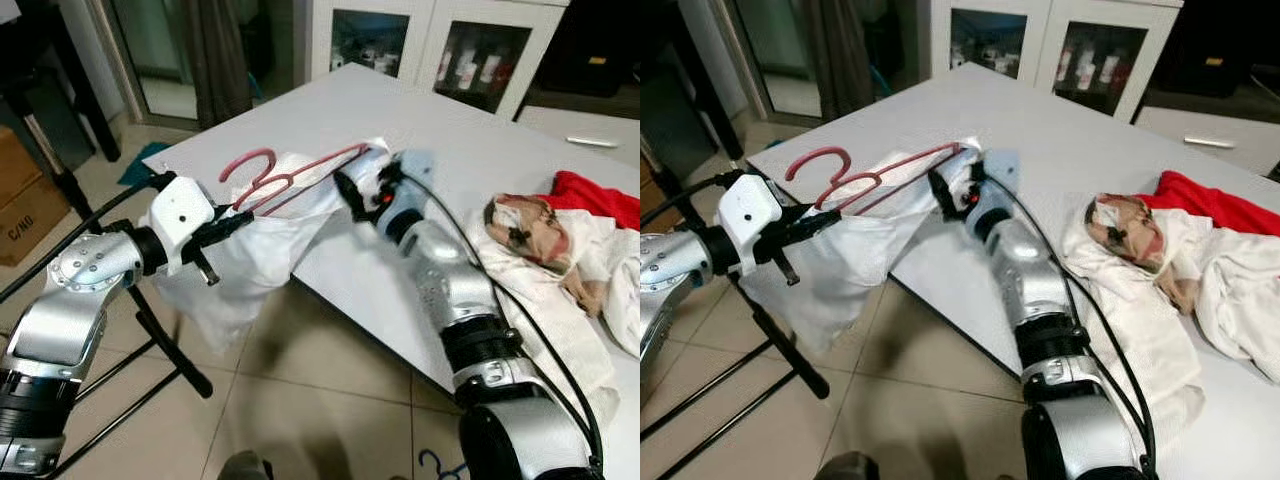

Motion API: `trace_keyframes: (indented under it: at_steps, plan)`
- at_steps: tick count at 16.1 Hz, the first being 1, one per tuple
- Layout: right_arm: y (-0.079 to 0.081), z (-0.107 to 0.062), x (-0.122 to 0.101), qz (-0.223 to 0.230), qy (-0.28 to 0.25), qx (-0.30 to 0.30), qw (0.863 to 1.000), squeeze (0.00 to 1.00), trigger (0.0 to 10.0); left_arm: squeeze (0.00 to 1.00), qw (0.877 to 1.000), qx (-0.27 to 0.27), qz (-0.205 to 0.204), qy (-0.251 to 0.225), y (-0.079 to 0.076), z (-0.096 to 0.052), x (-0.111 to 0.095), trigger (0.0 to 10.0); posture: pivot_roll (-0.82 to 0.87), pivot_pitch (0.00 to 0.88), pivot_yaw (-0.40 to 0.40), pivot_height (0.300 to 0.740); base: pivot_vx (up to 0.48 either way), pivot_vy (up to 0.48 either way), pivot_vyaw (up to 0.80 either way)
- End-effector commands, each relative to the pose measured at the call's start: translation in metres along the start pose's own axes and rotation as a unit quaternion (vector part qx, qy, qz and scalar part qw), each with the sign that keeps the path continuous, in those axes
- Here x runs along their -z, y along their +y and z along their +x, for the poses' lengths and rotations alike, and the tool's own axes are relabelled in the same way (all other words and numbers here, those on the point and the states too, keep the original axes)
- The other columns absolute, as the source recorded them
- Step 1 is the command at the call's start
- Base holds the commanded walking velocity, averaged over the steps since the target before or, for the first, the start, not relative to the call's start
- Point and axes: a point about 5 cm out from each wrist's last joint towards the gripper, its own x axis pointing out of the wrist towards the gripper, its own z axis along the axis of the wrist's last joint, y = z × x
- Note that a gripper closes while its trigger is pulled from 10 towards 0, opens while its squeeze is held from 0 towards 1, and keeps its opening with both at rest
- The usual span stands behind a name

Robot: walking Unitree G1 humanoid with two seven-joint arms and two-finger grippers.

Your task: Hang hanger

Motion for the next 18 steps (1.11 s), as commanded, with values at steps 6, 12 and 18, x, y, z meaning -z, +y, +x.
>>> trace_keyframes:
  at_steps: [6, 12, 18]
  plan:
    - [0.001, 0.007, -0.006, 0.000, -0.015, 0.003, 1.000, 0.00, 0.0, 0.00, 1.000, 0.008, 0.020, -0.015, 0.000, 0.003, -0.011, 0.0, 0.11, 0.000, 0.001, 0.740, 0.000, 0.000, 0.00]
    - [-0.010, 0.007, -0.007, -0.001, -0.021, 0.032, 0.999, 0.00, 0.0, 0.00, 1.000, 0.010, 0.022, -0.015, 0.000, 0.004, -0.011, 0.0, 0.11, 0.000, 0.001, 0.740, 0.000, 0.000, 0.00]
    - [-0.005, 0.006, -0.017, 0.007, -0.065, 0.011, 0.998, 0.00, 0.0, 0.00, 1.000, 0.010, 0.020, -0.015, 0.000, 0.005, -0.011, 0.0, 0.10, 0.000, -0.001, 0.740, 0.000, 0.000, 0.00]
